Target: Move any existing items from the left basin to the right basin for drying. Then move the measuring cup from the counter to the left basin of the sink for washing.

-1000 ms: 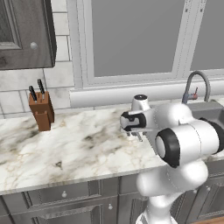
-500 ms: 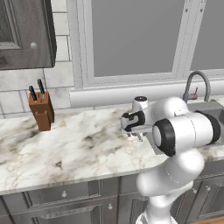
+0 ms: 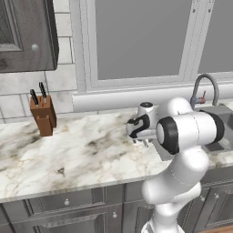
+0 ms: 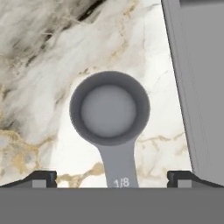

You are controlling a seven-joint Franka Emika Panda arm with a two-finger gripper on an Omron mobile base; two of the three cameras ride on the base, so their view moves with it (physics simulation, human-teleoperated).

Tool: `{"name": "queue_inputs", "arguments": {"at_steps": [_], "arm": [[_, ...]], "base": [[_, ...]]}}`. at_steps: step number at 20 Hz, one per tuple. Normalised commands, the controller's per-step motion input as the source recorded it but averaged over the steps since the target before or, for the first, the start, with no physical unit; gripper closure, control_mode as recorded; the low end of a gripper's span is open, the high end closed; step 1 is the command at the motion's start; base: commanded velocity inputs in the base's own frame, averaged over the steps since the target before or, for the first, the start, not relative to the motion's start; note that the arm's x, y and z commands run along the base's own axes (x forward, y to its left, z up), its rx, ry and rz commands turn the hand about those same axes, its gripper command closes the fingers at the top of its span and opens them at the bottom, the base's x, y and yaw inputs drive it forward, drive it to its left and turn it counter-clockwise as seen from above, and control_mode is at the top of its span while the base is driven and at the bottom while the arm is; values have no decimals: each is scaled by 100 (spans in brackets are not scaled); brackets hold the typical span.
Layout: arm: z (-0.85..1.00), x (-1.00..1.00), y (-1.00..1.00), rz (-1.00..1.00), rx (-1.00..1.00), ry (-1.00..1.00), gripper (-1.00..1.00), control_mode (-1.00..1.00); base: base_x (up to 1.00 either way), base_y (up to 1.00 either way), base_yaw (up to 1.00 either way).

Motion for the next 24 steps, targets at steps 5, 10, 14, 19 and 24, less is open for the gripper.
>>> {"name": "queue_inputs", "arguments": {"at_steps": [5, 10, 14, 19, 24], "arm": [[-10, 13, 0, 0, 0, 0, -100, -100], [-15, 9, 0, 0, 0, 1, 100, -100], [-10, 1, 0, 0, 0, 5, 100, -100], [0, 0, -10, 0, 1, 0, 100, -100], [5, 0, -39, -1, 1, 0, 100, -100]], "base": [[0, 0, 0], [0, 0, 0], [0, 0, 0], [0, 0, 0], [0, 0, 0]]}}
